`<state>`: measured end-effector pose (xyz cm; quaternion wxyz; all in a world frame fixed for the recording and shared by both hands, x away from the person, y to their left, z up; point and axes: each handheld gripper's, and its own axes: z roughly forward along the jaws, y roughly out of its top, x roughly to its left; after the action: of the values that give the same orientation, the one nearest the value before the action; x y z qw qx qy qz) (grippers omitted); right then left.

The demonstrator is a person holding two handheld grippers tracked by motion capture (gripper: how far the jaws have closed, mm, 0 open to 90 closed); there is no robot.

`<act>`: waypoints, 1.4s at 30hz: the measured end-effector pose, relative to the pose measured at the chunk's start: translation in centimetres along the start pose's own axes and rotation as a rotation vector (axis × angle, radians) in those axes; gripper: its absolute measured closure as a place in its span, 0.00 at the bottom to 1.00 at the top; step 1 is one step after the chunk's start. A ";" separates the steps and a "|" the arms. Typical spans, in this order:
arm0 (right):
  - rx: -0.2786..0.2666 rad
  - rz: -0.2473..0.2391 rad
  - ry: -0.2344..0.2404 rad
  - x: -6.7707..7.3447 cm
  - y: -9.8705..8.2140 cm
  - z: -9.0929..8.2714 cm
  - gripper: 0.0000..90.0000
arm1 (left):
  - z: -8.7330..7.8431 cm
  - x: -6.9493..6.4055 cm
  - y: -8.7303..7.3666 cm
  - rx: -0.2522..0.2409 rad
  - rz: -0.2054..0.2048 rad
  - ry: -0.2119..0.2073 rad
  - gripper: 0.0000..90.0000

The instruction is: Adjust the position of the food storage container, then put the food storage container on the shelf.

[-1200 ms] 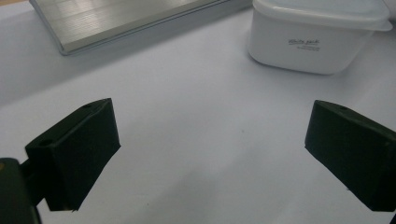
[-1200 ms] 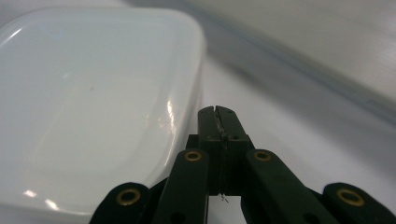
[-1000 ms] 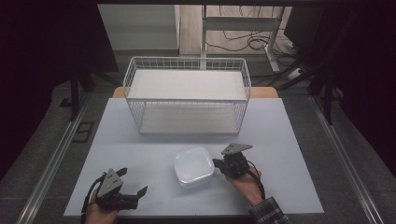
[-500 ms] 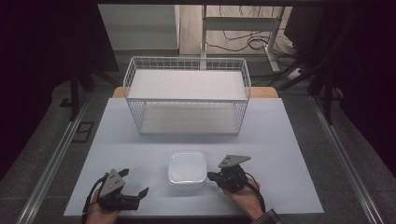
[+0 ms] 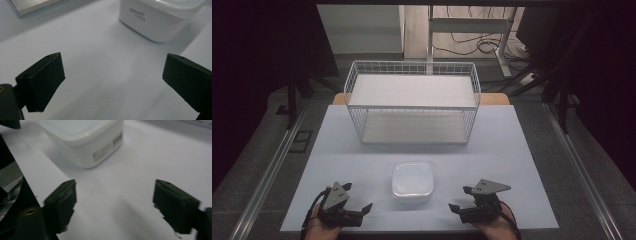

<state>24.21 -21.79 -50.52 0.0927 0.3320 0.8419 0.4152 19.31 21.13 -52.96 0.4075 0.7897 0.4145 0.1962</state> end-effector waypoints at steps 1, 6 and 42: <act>0.000 0.000 0.000 0.0 0.0 0.0 0.14 | 0.0 0.0 0.0 0.002 -0.002 0.002 0.04; -0.022 -0.029 0.006 0.4 0.7 -0.2 0.11 | 0.2 -0.3 0.1 0.014 0.004 -0.015 0.04; -0.028 -0.026 0.046 1.0 6.8 3.6 0.21 | 6.2 -1.8 8.6 0.036 0.031 -0.213 0.07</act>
<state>28.28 -15.89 -47.58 0.0834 0.3099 0.8423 0.4330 26.56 13.84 -49.62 0.4319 0.8195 0.3602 0.1100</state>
